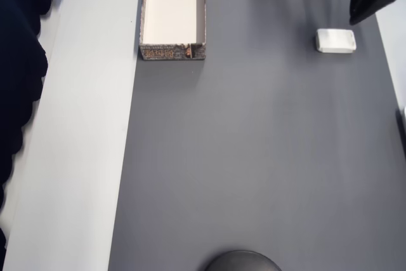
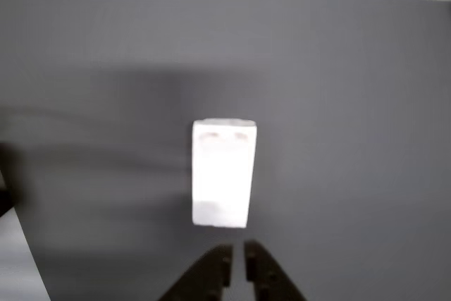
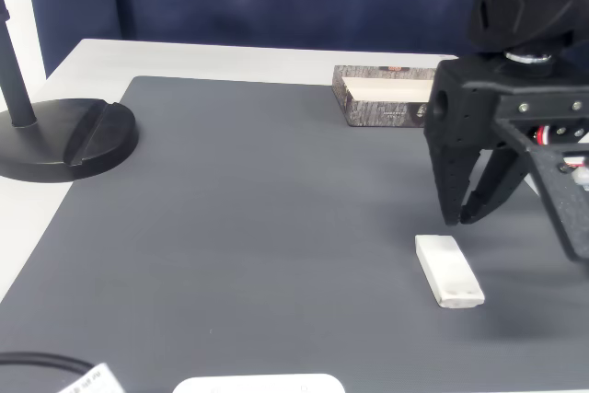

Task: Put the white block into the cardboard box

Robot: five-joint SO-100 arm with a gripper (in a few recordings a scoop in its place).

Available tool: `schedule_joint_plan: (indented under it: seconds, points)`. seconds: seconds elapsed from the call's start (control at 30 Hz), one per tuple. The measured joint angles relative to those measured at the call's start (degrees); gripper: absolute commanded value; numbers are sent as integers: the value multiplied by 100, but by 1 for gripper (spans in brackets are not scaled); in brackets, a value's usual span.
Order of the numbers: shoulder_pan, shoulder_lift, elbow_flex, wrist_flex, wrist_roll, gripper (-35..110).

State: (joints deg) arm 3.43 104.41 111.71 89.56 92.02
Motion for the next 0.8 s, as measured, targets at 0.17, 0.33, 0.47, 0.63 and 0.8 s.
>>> schedule_joint_plan:
  seconds: [0.17,0.33,0.47,0.63,0.8]
  points:
    - [0,0,0,0,0,-2]
    - [0,0,0,0,0,-2]
    - [0,0,0,-44,0,-1]
    - [0,0,0,-79,-26,6]
    - [0,0,0,-79,-237,17]
